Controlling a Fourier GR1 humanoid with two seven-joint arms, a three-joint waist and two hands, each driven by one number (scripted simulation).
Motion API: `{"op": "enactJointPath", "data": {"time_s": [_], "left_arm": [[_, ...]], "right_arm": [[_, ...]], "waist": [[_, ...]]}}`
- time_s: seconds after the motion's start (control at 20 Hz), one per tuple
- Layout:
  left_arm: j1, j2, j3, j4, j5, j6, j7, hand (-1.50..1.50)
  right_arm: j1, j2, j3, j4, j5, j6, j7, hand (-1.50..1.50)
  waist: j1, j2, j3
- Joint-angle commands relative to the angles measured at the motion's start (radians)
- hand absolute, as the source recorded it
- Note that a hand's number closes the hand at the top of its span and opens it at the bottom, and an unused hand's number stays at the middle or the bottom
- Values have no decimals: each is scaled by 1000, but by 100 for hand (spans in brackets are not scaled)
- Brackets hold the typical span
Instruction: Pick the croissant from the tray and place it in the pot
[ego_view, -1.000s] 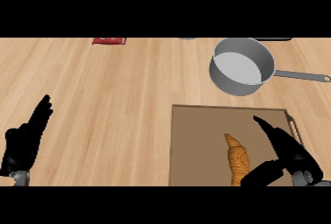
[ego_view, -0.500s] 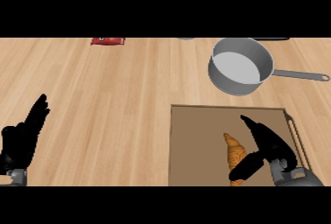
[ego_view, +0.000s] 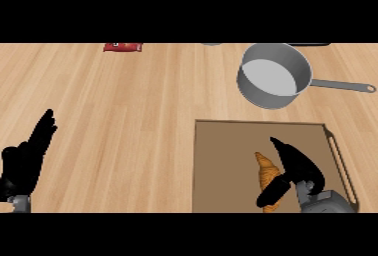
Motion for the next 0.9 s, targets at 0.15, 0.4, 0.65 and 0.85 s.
{"op": "enactJointPath", "data": {"time_s": [0.15,0.4,0.65,0.85], "left_arm": [[-32,-45,-2,-34,-49,11,53,0],[-40,-13,69,-4,-12,-70,33,0],[30,-58,50,-44,-51,-45,11,0],[5,-45,82,0,-40,-82,-19,0]], "right_arm": [[19,5,-57,48,30,49,6,-150],[80,65,-22,41,74,36,-22,-150],[20,68,-7,78,119,76,-86,150],[70,69,-15,97,164,33,-168,150]], "waist": [[-3,0,0],[-4,-1,0],[0,-1,0],[-2,0,0]]}}
